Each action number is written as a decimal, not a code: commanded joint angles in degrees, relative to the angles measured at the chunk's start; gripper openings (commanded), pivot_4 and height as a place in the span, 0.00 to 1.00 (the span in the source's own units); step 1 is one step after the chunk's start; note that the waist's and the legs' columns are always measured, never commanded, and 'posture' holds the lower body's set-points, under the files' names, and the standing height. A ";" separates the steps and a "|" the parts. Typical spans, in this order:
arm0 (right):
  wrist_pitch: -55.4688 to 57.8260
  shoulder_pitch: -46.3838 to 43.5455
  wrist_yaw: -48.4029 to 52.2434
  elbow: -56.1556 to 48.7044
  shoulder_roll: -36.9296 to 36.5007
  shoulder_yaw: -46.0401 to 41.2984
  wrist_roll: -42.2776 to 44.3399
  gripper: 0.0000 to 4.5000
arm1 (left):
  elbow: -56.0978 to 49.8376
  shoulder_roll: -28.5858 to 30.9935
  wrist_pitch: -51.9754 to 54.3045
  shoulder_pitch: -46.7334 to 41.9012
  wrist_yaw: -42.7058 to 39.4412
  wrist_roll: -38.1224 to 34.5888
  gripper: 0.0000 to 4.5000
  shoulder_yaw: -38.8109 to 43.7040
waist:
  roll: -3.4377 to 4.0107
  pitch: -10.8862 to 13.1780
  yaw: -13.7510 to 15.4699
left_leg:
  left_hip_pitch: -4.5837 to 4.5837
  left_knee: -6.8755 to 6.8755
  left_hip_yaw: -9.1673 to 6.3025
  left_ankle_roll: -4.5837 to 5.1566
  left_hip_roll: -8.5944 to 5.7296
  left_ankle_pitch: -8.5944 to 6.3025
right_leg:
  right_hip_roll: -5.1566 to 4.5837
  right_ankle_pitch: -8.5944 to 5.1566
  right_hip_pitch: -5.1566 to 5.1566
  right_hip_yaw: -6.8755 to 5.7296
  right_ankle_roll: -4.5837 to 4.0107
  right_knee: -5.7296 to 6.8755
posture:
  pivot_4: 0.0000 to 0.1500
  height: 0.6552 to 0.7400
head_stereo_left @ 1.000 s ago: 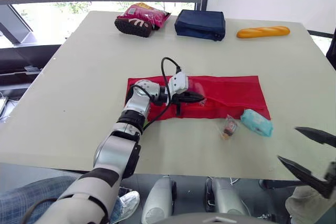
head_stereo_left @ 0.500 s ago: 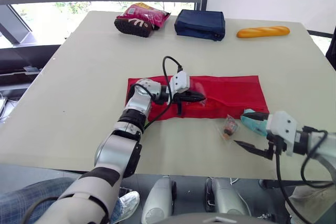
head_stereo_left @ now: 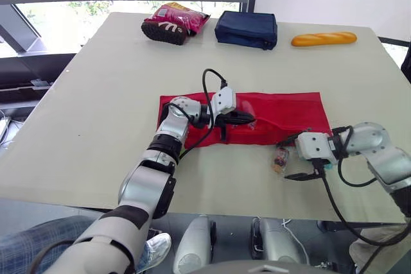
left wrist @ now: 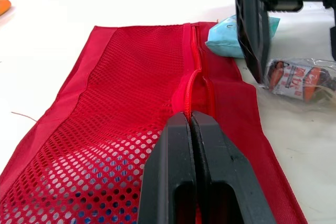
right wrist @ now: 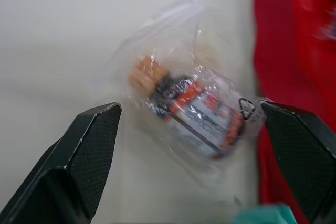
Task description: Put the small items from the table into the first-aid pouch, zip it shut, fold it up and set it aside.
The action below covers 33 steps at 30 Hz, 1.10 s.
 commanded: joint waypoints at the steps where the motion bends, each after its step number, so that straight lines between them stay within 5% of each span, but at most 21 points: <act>1: 4.73 -0.28 1.27 -1.27 -0.08 -0.42 1.31 0.88 | -2.21 -0.03 -0.69 -0.03 0.41 -0.55 0.00 -0.08 | 0.00 0.00 -0.02 | 0.00 0.00 0.00 0.00 0.00 0.00 | 0.00 0.00 0.00 0.00 0.00 0.00 | 1.00 0.72; 4: 8.24 0.98 1.22 -3.36 -0.95 -1.21 2.10 0.62 | -2.39 -0.33 -0.53 0.03 0.40 -0.79 0.00 0.01 | 0.00 0.00 -0.06 | 0.01 0.00 -0.02 0.00 0.01 0.00 | -0.01 0.01 0.00 0.00 -0.01 0.05 | 1.00 0.72; 8: 12.47 4.84 -1.10 -8.50 -2.58 -4.36 3.90 0.40 | -1.99 -0.70 -0.86 -0.08 0.48 -0.63 0.00 -0.18 | 0.00 0.00 0.04 | 0.01 0.00 -0.03 0.00 0.00 0.00 | -0.02 0.00 0.00 -0.02 -0.02 0.06 | 1.00 0.72; 11: 17.21 8.01 -3.61 -13.64 -3.12 -7.38 6.23 0.05 | -1.91 -0.85 -0.92 -0.19 0.54 -0.67 0.00 -0.29 | 0.01 0.00 -0.01 | 0.00 0.01 -0.02 0.00 -0.02 0.00 | -0.06 0.00 -0.01 0.00 -0.01 0.07 | 1.00 0.72; 19: 24.19 15.19 -10.27 -25.21 -3.20 -13.64 10.00 0.01 | -1.55 -0.86 -1.03 -0.38 0.33 -0.85 0.00 -0.23 | 0.00 0.00 -0.01 | 0.02 0.01 -0.04 0.00 0.00 0.00 | -0.05 -0.01 -0.01 0.00 0.00 0.11 | 1.00 0.72; 23: 28.11 16.88 -12.27 -29.80 -3.05 -14.27 12.41 0.19 | -1.44 -0.83 -1.17 -0.37 0.15 -0.76 0.00 -0.33 | 0.00 0.00 -0.02 | 0.02 0.02 -0.06 0.00 0.01 0.00 | -0.05 -0.01 -0.01 -0.01 0.00 0.12 | 1.00 0.72; 27: 27.73 17.10 -17.01 -31.94 0.69 -11.87 11.24 0.64 | -1.12 -0.90 -1.30 -0.58 0.15 -0.70 0.00 -0.31 | 0.00 0.00 -0.01 | 0.02 0.01 -0.05 0.00 0.01 0.00 | -0.04 -0.01 -0.01 -0.01 0.00 0.11 | 1.00 0.72; 31: 25.90 16.26 -21.54 -29.38 4.52 -7.47 6.94 1.00 | -1.06 -1.05 -1.39 -0.69 0.09 -0.73 0.00 -0.27 | -0.01 0.00 -0.03 | 0.02 0.02 -0.04 0.00 0.00 0.00 | -0.04 -0.06 -0.02 0.00 0.07 0.12 | 1.00 0.72; 33: 25.34 15.91 -22.54 -27.11 5.50 -5.21 4.95 1.00 | -1.09 -1.06 -1.43 -0.68 -0.04 -0.73 0.00 -0.30 | -0.01 -0.01 -0.04 | 0.01 0.02 -0.05 0.00 0.00 0.00 | -0.03 -0.05 -0.02 -0.01 0.06 0.12 | 1.00 0.72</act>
